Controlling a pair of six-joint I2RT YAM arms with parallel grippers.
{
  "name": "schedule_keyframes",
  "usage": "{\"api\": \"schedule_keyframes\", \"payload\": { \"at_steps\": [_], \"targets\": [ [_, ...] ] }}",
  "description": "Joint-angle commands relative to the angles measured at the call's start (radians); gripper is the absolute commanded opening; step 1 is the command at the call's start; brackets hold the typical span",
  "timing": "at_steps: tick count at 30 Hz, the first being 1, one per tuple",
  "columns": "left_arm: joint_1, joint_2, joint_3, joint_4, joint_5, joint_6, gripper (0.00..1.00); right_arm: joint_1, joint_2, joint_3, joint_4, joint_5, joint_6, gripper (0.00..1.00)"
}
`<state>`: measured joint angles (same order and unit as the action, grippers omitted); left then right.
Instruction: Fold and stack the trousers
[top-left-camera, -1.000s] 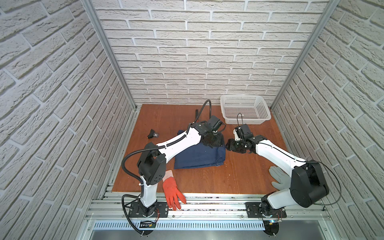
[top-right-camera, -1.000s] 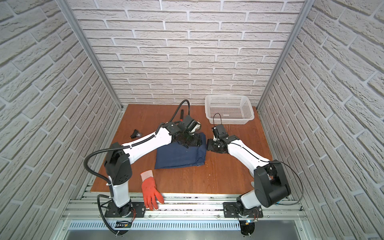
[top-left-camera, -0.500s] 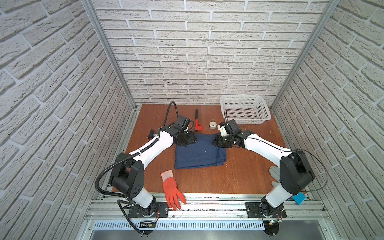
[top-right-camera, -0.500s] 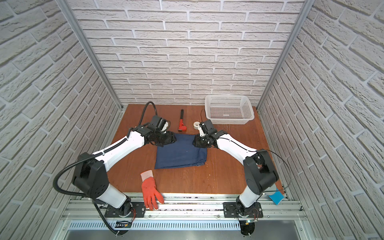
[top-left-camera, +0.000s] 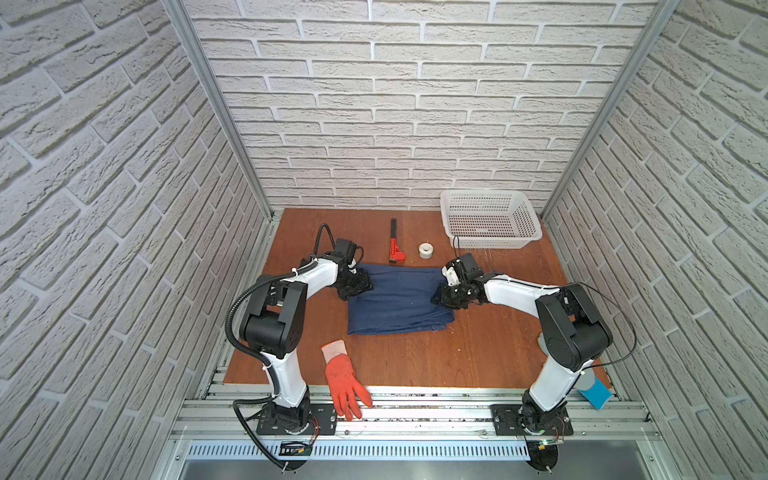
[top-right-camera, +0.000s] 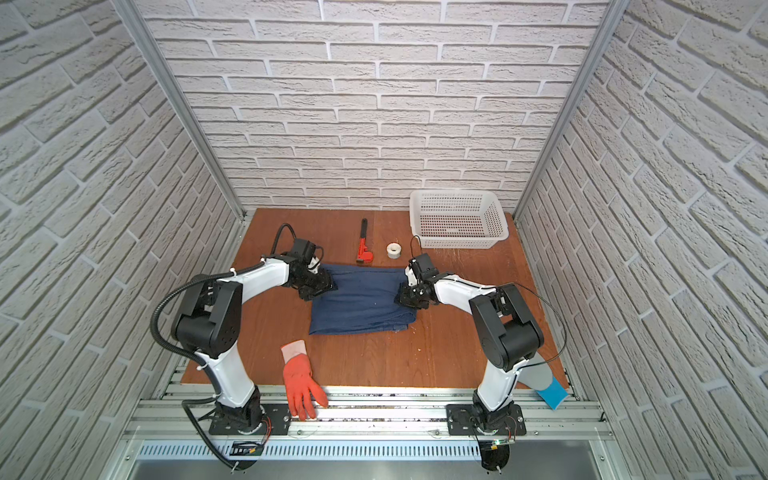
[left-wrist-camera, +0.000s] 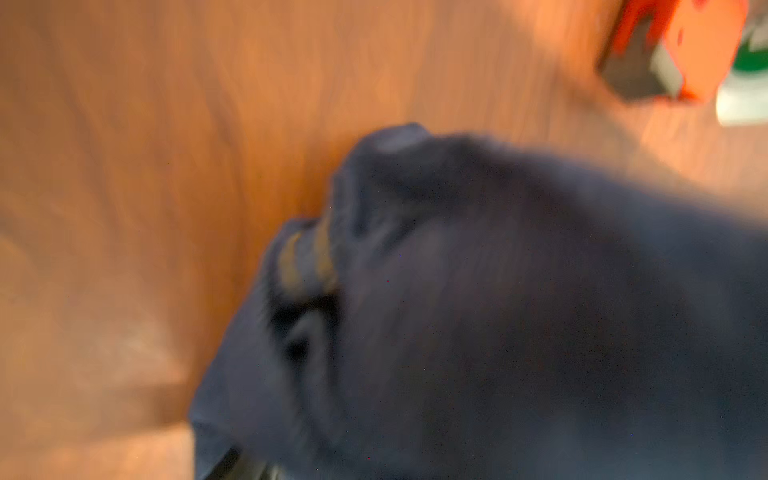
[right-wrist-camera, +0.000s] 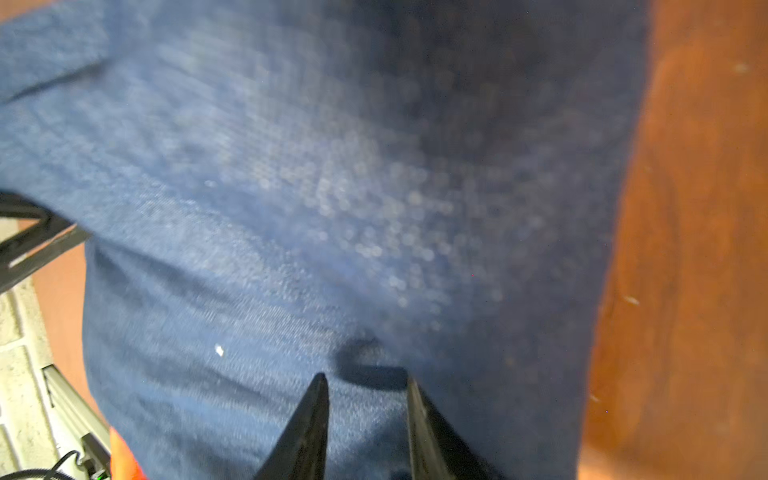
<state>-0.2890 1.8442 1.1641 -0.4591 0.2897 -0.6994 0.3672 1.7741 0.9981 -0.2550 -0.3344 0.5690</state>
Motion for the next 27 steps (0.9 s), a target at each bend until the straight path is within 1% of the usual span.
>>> {"api": "schedule_keyframes", "payload": {
  "at_steps": [1,4,9,13,16,19,24,27],
  "targets": [
    [0.015,0.031,0.008,-0.044,-0.025,0.035,0.66,-0.001,0.006,-0.028,-0.025,0.019,-0.008,0.39],
    [0.036,0.005,0.004,-0.074,-0.038,0.053,0.67,0.007,-0.043,0.001,-0.085,0.023,-0.037,0.45],
    [0.084,-0.007,0.017,-0.117,-0.047,0.087,0.68,0.018,-0.102,0.028,-0.143,0.03,-0.056,0.46],
    [0.101,0.001,0.062,-0.159,-0.053,0.11,0.69,0.031,-0.101,0.017,-0.145,0.043,-0.05,0.43],
    [0.1,-0.024,0.082,-0.182,-0.058,0.113,0.69,0.047,-0.077,-0.007,-0.116,0.042,-0.033,0.39],
    [0.097,-0.089,0.079,-0.201,-0.072,0.112,0.69,0.074,-0.049,-0.026,-0.087,0.042,-0.012,0.37],
    [0.079,-0.256,0.045,-0.24,-0.111,0.099,0.7,0.134,-0.027,-0.053,-0.033,0.043,0.04,0.36],
    [0.052,-0.354,0.036,-0.274,-0.147,0.094,0.7,0.171,-0.005,-0.043,-0.006,0.037,0.069,0.36]
  ]
}}
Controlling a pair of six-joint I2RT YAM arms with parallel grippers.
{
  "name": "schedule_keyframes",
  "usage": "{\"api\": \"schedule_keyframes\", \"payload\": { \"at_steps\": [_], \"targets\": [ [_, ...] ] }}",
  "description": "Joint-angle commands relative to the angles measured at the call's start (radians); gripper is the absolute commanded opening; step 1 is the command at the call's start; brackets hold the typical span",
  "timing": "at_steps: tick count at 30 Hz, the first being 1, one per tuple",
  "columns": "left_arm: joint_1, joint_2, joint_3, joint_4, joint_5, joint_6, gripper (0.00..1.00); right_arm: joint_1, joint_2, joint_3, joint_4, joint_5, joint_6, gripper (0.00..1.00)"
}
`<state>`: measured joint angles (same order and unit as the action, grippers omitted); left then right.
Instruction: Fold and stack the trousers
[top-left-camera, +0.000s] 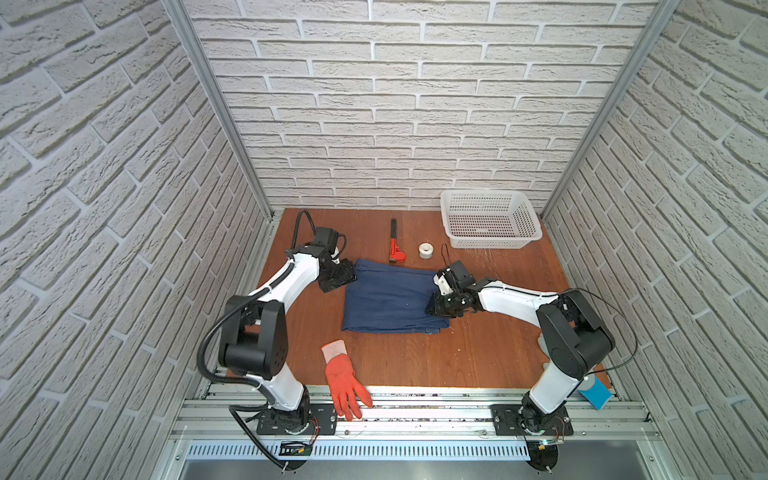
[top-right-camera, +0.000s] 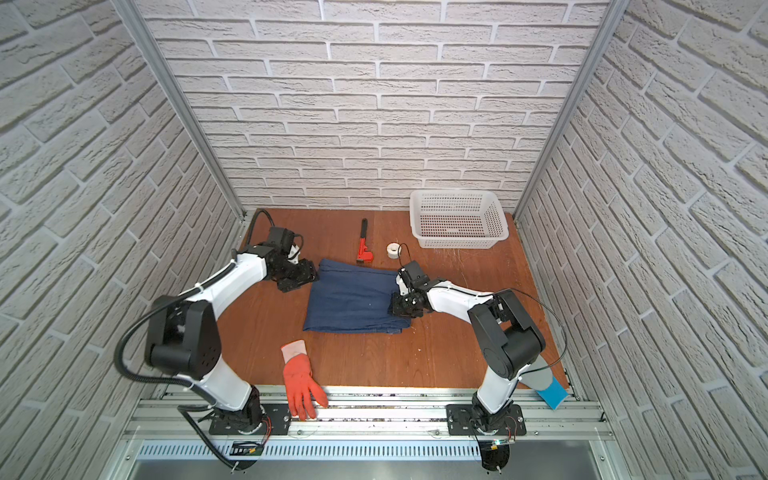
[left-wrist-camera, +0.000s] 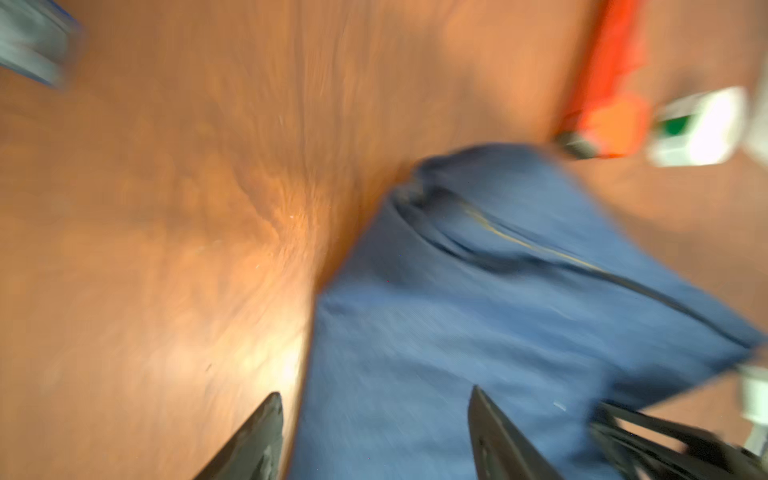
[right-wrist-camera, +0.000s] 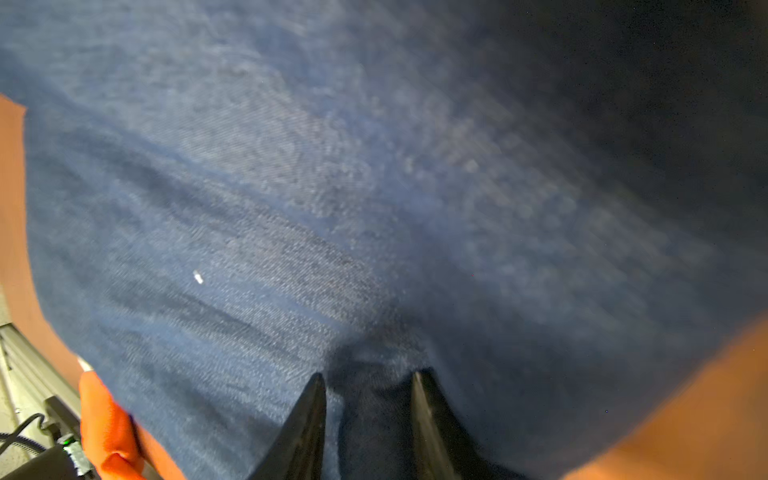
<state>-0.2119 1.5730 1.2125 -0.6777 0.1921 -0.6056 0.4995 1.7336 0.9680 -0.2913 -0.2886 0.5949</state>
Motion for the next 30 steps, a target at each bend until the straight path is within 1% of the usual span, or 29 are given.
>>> {"api": "schedule_keyframes", "payload": {
  "at_steps": [1,4,6,9,13,16,18,21,23,26,30],
  "targets": [
    [-0.038,-0.112,-0.014,-0.073,-0.067,-0.003,0.7,0.048,0.038,-0.006,0.037,-0.009,0.051,0.36],
    [-0.081,-0.174,-0.016,-0.113,-0.117,-0.021,0.71,0.069,0.022,0.024,0.033,0.007,0.059,0.37],
    [-0.123,-0.203,-0.018,-0.139,-0.163,-0.037,0.71,0.079,0.0,0.054,0.006,0.025,0.052,0.39],
    [-0.207,-0.224,-0.016,-0.175,-0.26,-0.07,0.72,0.088,-0.055,0.094,-0.045,0.061,0.025,0.45],
    [-0.328,-0.222,-0.02,-0.18,-0.355,-0.123,0.73,0.091,-0.184,0.109,-0.086,0.127,-0.026,0.52],
    [-0.411,-0.194,-0.026,-0.149,-0.396,-0.145,0.76,0.091,-0.327,0.059,-0.048,0.188,-0.071,0.54],
    [-0.459,-0.156,-0.022,-0.139,-0.427,-0.163,0.79,0.091,-0.434,0.014,-0.014,0.245,-0.103,0.55],
    [-0.514,-0.06,0.01,-0.154,-0.483,-0.192,0.82,0.091,-0.562,-0.048,0.001,0.344,-0.151,0.55],
    [-0.541,0.012,0.029,-0.138,-0.503,-0.201,0.92,0.09,-0.62,-0.077,-0.011,0.392,-0.175,0.56],
    [-0.553,0.125,0.071,-0.145,-0.516,-0.208,0.96,0.09,-0.648,-0.085,-0.046,0.409,-0.185,0.55],
    [-0.546,0.261,0.133,-0.156,-0.51,-0.173,0.98,0.09,-0.649,-0.096,-0.055,0.393,-0.175,0.56]
  ]
}}
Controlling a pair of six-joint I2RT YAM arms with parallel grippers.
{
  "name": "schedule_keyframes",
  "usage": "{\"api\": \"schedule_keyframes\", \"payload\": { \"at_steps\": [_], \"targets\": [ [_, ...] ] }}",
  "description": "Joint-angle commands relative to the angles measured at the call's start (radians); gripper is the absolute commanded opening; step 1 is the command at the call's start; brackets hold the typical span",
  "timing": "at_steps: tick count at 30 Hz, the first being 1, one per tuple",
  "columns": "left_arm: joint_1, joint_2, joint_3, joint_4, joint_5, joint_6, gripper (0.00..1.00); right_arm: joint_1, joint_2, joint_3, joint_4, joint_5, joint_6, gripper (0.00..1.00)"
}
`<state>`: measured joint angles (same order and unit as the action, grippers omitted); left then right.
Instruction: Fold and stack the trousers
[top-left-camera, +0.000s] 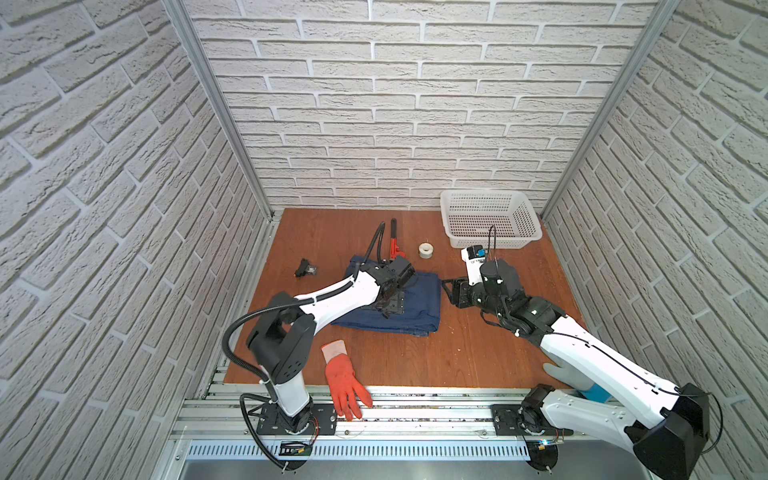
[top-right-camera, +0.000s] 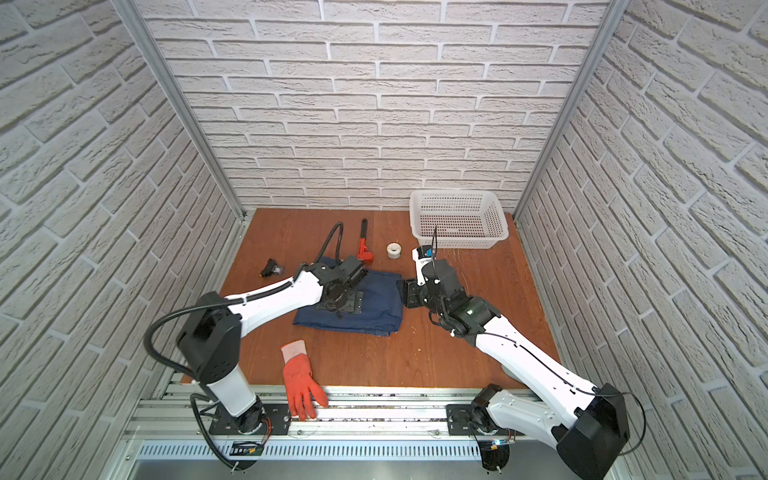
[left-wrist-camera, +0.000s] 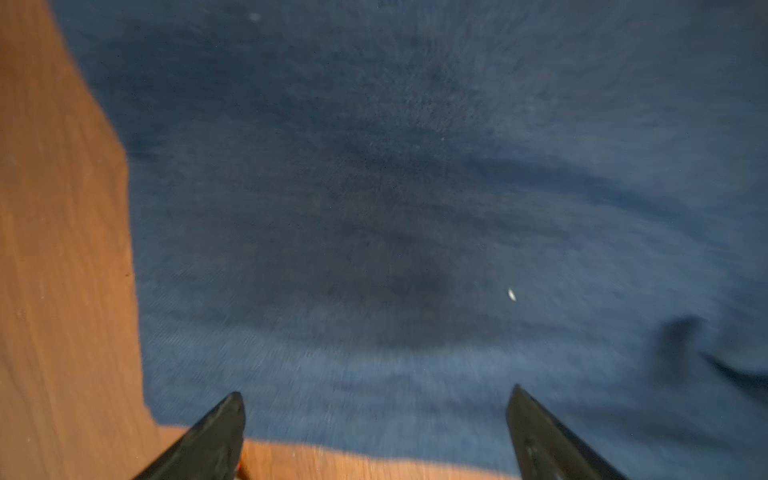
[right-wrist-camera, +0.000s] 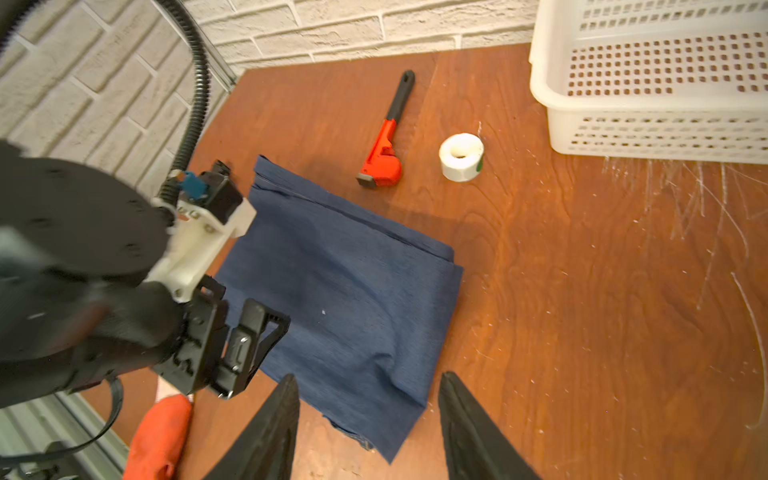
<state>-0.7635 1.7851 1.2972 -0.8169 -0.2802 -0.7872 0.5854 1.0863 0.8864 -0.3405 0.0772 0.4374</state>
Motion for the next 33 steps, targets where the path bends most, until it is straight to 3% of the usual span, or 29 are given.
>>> {"api": "schedule_keyframes", "payload": {
  "at_steps": [1,11,26,33],
  "targets": [
    [0.012,0.085,0.063,-0.025,-0.027,0.026,0.98,0.004,0.002,-0.017,-0.005,0.024,-0.014,0.56],
    [0.221,0.23,0.114,-0.108,0.155,0.251,0.95,0.004,0.036,0.002,0.016,0.031,-0.011,0.55],
    [0.464,0.513,0.487,-0.28,0.136,0.517,0.94,0.003,0.092,0.039,0.053,0.042,-0.011,0.55],
    [0.52,0.632,0.719,-0.317,0.175,0.599,0.94,0.002,0.132,0.07,0.062,0.04,-0.014,0.55]
  ]
}}
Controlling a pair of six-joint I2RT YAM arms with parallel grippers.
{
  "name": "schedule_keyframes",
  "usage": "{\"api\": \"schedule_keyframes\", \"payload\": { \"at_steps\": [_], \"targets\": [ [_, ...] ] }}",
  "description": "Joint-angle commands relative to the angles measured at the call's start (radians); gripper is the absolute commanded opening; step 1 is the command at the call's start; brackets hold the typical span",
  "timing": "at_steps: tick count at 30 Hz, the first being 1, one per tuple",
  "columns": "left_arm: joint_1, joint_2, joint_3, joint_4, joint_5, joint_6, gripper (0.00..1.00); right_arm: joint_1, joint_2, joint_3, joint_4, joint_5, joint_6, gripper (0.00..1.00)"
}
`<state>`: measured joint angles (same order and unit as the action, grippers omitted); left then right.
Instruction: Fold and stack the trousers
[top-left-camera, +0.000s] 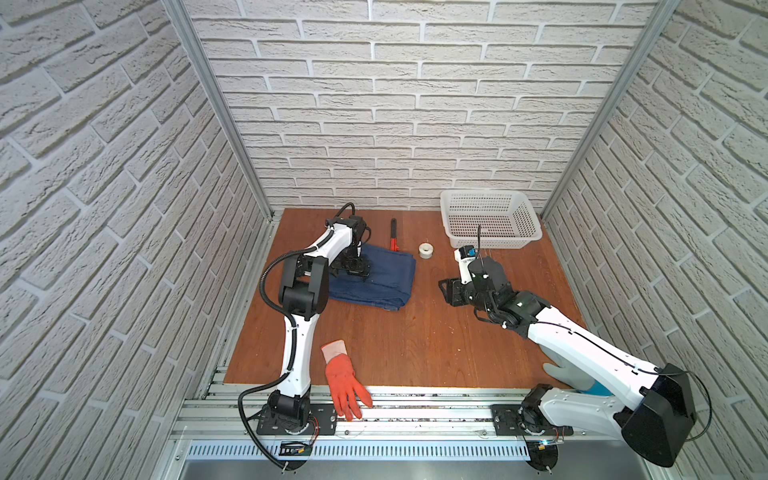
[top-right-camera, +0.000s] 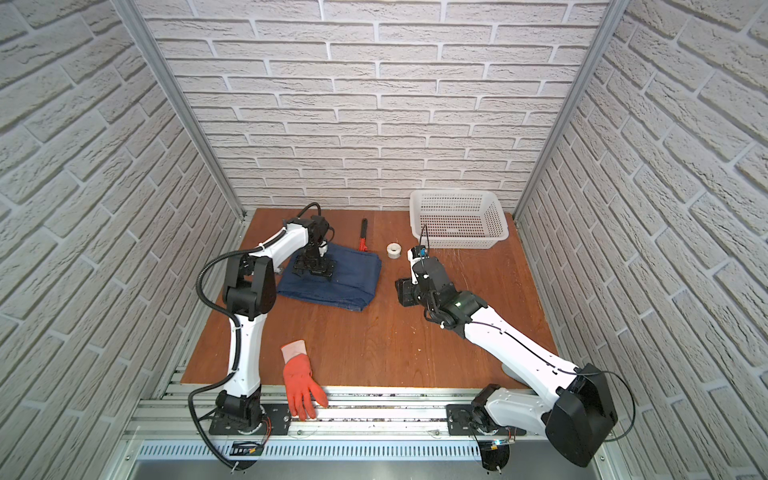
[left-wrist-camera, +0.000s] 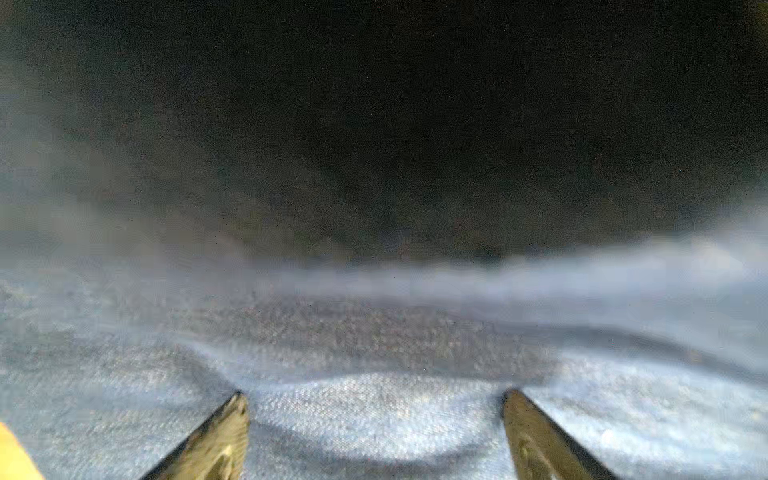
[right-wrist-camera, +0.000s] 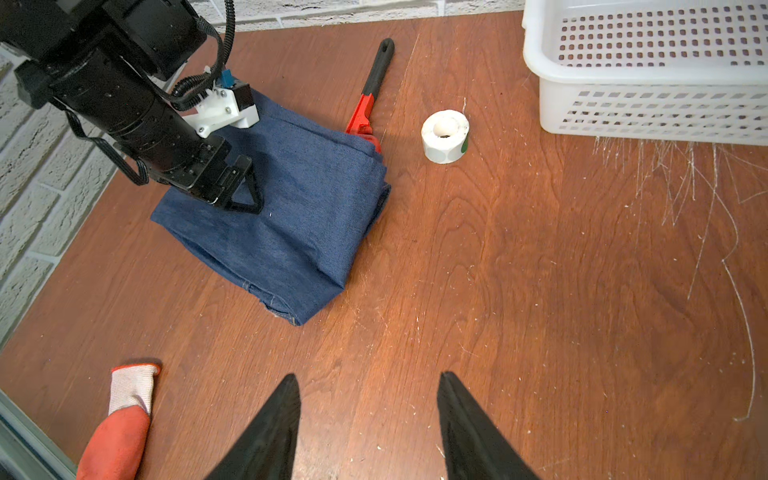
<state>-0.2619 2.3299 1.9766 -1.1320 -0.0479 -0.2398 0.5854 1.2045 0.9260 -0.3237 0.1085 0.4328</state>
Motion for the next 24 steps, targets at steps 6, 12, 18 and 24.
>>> {"api": "schedule_keyframes", "payload": {
  "at_steps": [6,12,18,24],
  "targets": [
    [0.073,0.197,0.214,-0.022,-0.007,0.028,0.94,0.002,0.055,0.066,0.048,-0.001,-0.01,0.55],
    [0.157,0.272,0.332,-0.023,0.045,-0.035,0.9,0.002,0.091,0.093,0.052,-0.007,-0.009,0.54],
    [0.205,0.347,0.511,-0.103,0.039,-0.055,0.91,0.002,0.119,0.114,0.053,-0.007,-0.011,0.54],
    [0.288,0.382,0.581,-0.119,0.048,-0.119,0.91,0.002,0.15,0.132,0.058,-0.015,-0.006,0.54]
  ]
}}
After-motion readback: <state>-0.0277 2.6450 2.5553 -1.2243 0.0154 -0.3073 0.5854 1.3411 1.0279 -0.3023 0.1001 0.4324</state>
